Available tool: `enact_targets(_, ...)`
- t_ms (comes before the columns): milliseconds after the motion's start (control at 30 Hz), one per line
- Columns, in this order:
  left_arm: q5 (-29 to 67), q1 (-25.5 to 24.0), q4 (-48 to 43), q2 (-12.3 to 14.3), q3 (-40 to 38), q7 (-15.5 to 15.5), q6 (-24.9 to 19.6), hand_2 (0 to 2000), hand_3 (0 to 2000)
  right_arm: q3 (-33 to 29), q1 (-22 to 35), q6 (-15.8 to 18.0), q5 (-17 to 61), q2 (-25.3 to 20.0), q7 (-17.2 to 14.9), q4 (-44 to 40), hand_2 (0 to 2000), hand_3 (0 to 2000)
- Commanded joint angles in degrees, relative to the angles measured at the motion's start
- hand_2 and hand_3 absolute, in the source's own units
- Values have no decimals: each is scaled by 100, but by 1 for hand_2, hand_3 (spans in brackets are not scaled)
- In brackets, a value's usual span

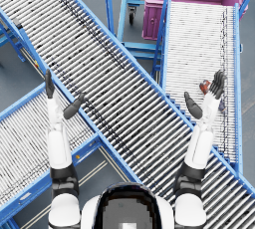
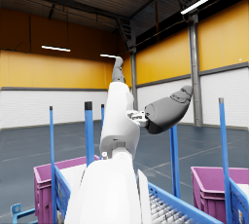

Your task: Pick up the oil and place it on the left assembly line, put the cola on the right, and keep Sprite still

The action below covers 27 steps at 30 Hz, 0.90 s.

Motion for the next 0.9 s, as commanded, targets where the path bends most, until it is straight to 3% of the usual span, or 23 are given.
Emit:
enact_targets(33,0,58,7,3,-33,0,0,0,0,64,-249,0,0,-41,0,156,0,0)
enact_targets(333,-161,-268,-87,-20,65,34,34,0,0,197,-469,33,-119,-2,-34,200,0,0)
enact_targets(900,-2026,-1586,-710,-712,1136,420,421,0,0,1639,-1543,416,-1474,847,-421,859,0,0)
